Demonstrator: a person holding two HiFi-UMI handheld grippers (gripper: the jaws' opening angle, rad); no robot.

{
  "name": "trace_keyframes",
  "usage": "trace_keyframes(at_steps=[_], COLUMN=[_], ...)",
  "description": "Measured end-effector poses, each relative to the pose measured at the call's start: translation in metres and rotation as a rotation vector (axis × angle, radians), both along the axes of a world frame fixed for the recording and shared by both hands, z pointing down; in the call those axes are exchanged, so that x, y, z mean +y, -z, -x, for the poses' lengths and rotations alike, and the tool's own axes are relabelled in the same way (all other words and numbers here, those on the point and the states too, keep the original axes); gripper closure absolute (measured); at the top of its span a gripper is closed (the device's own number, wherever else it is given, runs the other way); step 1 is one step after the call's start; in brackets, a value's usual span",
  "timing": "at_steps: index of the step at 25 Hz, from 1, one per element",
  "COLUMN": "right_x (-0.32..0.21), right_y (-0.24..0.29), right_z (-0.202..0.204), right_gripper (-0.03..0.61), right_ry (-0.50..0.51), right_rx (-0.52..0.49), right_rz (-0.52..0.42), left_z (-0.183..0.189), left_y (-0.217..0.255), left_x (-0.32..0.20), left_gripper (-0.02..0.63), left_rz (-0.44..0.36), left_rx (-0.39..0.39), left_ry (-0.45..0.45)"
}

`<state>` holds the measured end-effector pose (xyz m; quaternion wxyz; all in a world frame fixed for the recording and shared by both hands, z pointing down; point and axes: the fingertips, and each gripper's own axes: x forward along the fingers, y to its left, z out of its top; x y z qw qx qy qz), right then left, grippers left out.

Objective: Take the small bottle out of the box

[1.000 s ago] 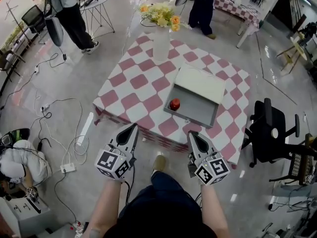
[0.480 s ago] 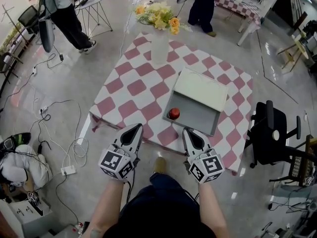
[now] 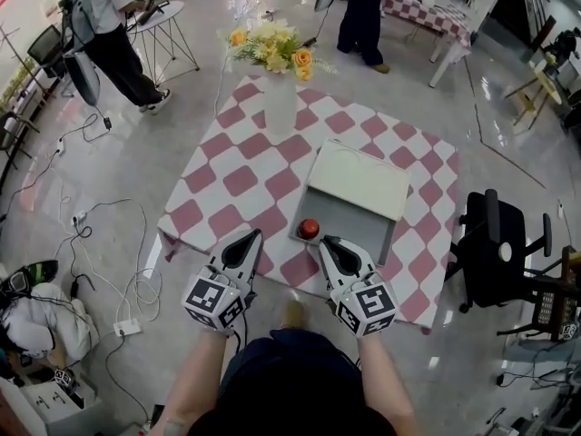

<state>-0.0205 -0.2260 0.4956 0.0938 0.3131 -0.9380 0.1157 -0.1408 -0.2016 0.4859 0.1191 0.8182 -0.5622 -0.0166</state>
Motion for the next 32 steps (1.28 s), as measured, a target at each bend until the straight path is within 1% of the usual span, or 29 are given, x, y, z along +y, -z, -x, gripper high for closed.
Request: trace_keyframes(at_steps=[3, 4, 5, 11, 13, 14, 19, 21, 26, 28, 32], right_x=[-0.005, -0.005, -0.005, -0.011, -0.013, -0.013, -0.017, -0.019, -0.025, -0.025, -0.030], right_y=[-0.001, -0.003, -0.005, -0.010, -0.011, -0.012, -0.015, -0.016, -0.021, -0.024, -0.028], right_z=[0.003, 0.004, 0.005, 0.005, 0.008, 0.009, 0.016, 0.018, 0.022, 0.025, 0.029], right_gripper=[0.540, 0.511, 0.500, 0.500, 0.476, 0.476, 0.476, 0.444, 0.443, 0.410, 0.410], right_ry=[0.013, 0.020, 0.026, 0.028, 0.030, 0.029, 0.008, -0.004, -0.037, -0.039, -0.050], right_rx=[0.004, 0.007, 0.011, 0.018, 0.015, 0.014, 0.022, 0.025, 0.041, 0.052, 0.068], right_rz=[0.002, 0.007, 0.012, 0.023, 0.030, 0.035, 0.048, 0.056, 0.071, 0.079, 0.078], left_z=[-0.005, -0.007, -0.009, -0.017, -0.018, -0.018, -0.016, -0.016, -0.016, -0.015, -0.016], left_y=[0.000, -0.001, -0.003, -0.009, -0.010, -0.011, -0.015, -0.016, -0.017, -0.018, -0.020], left_x=[-0.010, -0.011, -0.013, -0.023, -0.026, -0.027, -0.037, -0.040, -0.050, -0.053, -0.060], left_gripper=[0.612, 0.612, 0.612, 0.612, 0.612, 0.612, 0.612, 0.612, 0.612, 0.612, 0.612], left_rz=[-0.005, -0.002, 0.002, 0.015, 0.017, 0.019, 0.033, 0.039, 0.055, 0.060, 0.069], left_rx=[0.002, 0.002, 0.002, 0.006, 0.009, 0.012, 0.015, 0.013, 0.010, 0.012, 0.024], left_ry=[-0.010, -0.014, -0.018, -0.046, -0.056, -0.063, -0.106, -0.129, -0.174, -0.186, -0.208])
